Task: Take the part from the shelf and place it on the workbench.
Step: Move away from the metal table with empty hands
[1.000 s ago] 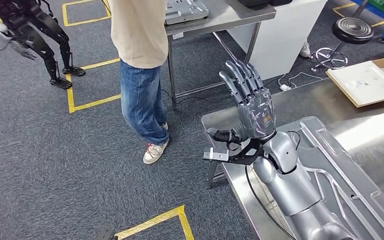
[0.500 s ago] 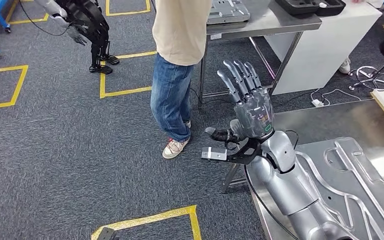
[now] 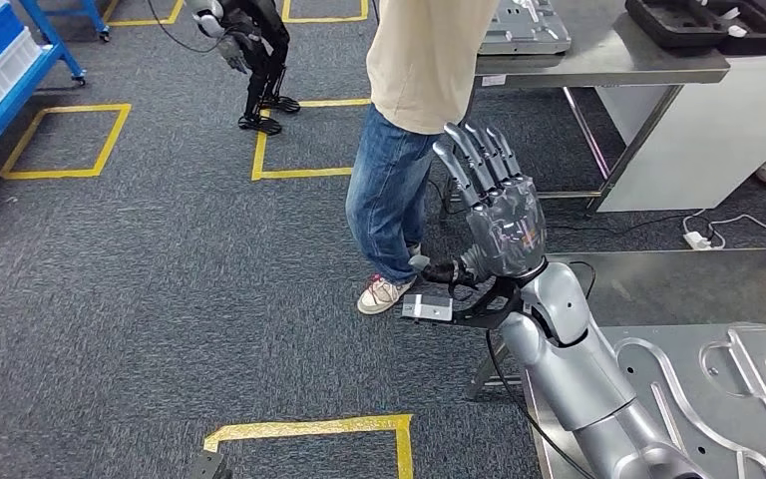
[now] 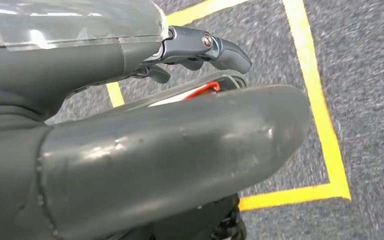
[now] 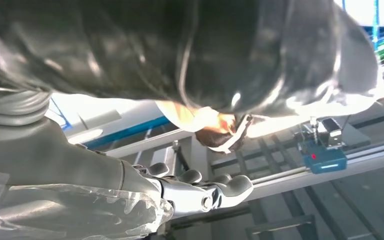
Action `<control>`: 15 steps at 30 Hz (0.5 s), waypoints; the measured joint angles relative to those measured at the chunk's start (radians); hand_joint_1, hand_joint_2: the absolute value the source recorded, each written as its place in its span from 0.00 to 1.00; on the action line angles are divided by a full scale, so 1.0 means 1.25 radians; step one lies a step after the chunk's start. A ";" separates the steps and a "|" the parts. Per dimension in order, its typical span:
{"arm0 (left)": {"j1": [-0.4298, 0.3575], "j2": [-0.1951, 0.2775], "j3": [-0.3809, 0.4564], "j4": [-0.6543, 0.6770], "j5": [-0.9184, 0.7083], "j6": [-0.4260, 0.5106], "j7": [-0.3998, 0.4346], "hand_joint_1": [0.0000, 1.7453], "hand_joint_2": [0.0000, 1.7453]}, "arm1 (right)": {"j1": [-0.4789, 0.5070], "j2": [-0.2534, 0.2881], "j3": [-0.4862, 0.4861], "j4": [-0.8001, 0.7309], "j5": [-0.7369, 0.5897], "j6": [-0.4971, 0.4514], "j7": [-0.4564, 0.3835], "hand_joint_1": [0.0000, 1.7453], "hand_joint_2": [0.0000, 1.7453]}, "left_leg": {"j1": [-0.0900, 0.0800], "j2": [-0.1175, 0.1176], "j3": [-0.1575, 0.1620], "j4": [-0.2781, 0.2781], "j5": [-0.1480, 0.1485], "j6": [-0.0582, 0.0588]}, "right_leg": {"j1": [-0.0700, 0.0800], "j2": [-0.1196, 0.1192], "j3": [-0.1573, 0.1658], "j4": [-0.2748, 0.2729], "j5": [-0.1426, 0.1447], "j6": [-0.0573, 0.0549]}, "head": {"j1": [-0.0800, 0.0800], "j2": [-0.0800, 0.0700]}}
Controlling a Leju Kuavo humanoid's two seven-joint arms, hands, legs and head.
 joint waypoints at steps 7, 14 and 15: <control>0.001 -0.001 0.000 0.000 0.004 -0.001 -0.001 0.00 0.00 | 0.002 0.001 0.000 0.001 0.006 0.000 -0.006 0.00 0.00 | 0.001 0.091 -0.098 0.211 -0.092 -0.014 | 0.005 -0.075 0.009 -0.010 0.001 -0.022 | -0.005 0.000; -0.001 -0.001 0.000 0.000 0.009 -0.001 -0.002 0.00 0.00 | 0.000 0.000 0.000 0.000 0.011 -0.001 -0.007 0.00 0.00 | -0.014 0.141 0.012 0.001 -0.014 0.010 | 0.016 -0.135 0.015 -0.005 -0.011 -0.001 | -0.003 0.000; 0.000 -0.001 0.000 0.000 0.009 -0.001 -0.002 0.00 0.00 | 0.000 0.000 0.000 0.000 0.011 -0.001 -0.007 0.00 0.00 | -0.013 0.132 0.012 -0.001 -0.012 0.015 | 0.015 -0.140 0.016 -0.005 -0.013 0.003 | -0.003 0.000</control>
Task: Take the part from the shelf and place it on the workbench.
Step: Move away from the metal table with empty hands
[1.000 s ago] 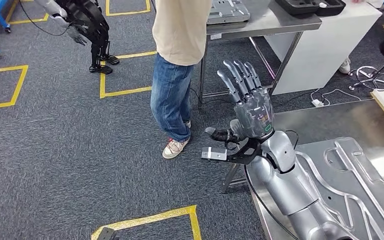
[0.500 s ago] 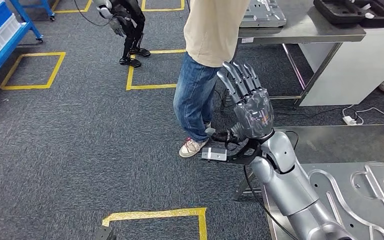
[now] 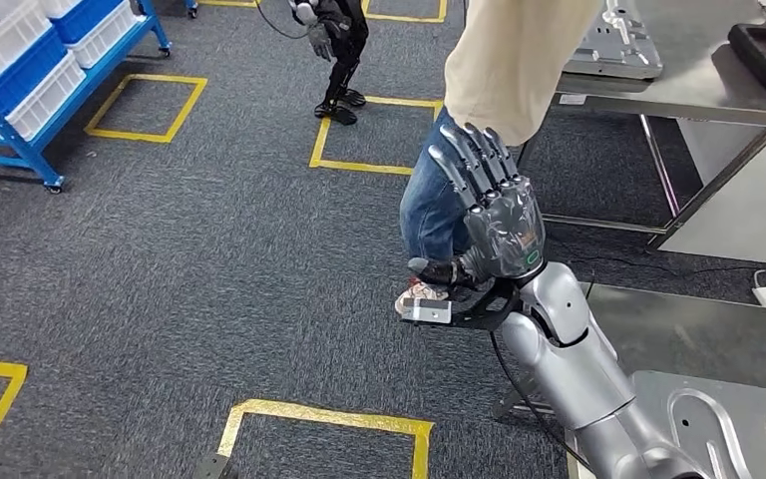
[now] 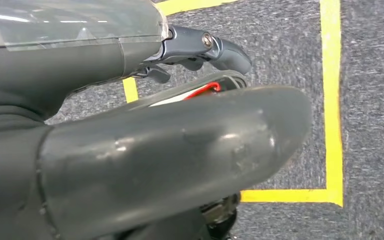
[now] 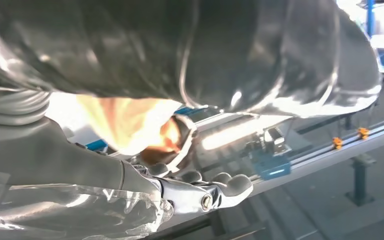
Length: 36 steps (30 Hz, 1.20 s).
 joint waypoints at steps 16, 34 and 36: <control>0.000 0.006 0.000 0.000 -0.014 0.001 0.000 0.00 0.00 | 0.006 0.000 0.000 0.000 -0.001 -0.005 -0.001 0.00 0.00 | 0.009 -0.121 -0.013 0.004 0.005 -0.011 | -0.014 0.133 -0.017 0.004 0.014 -0.007 | 0.001 0.000; 0.005 0.028 0.000 0.001 -0.023 0.000 -0.010 0.00 0.00 | 0.020 0.017 -0.007 -0.004 -0.022 -0.007 -0.037 0.00 0.00 | 0.007 -0.031 0.001 -0.008 0.007 0.012 | -0.008 0.068 -0.023 0.077 -0.061 0.011 | -0.001 0.000; 0.004 0.033 0.000 0.001 -0.022 0.000 -0.011 0.00 0.00 | 0.037 0.021 -0.019 -0.005 -0.023 -0.007 -0.049 0.00 0.00 | 0.007 -0.049 0.001 -0.008 0.007 0.016 | -0.009 0.091 -0.074 0.176 -0.102 0.012 | -0.001 0.000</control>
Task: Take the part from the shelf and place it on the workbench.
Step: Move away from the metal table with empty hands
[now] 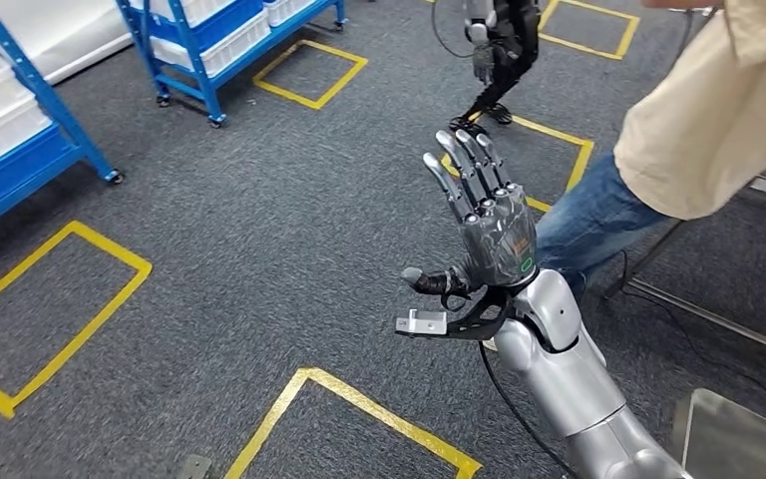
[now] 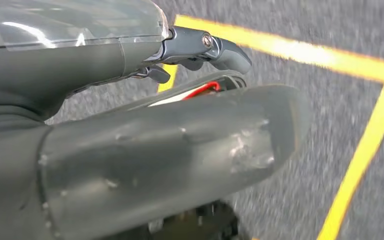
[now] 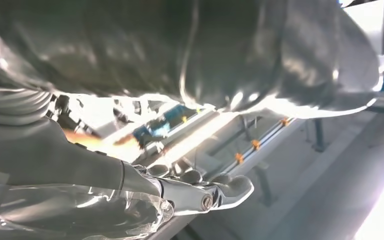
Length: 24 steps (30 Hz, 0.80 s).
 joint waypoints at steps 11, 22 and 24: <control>0.007 0.014 0.000 0.000 0.001 -0.001 -0.001 0.00 0.00 | 0.022 0.021 -0.033 -0.002 0.000 0.000 -0.011 0.00 0.00 | 0.003 -0.072 -0.016 0.016 -0.004 -0.031 | -0.004 0.039 0.061 -0.173 0.112 -0.024 | 0.000 0.000; 0.008 0.027 0.000 0.000 -0.004 -0.002 0.004 0.00 0.00 | 0.047 0.045 -0.070 0.000 0.001 0.000 -0.051 0.00 0.00 | -0.004 0.055 -0.006 0.022 -0.009 -0.034 | 0.005 -0.065 0.075 -0.174 0.098 -0.028 | -0.002 0.000; 0.007 0.029 0.000 0.000 -0.007 -0.001 0.004 0.00 0.00 | 0.050 0.052 -0.081 0.003 0.001 0.000 -0.058 0.00 0.00 | -0.009 0.050 -0.001 0.009 -0.010 -0.024 | 0.009 -0.079 0.078 -0.175 0.096 -0.021 | -0.001 0.000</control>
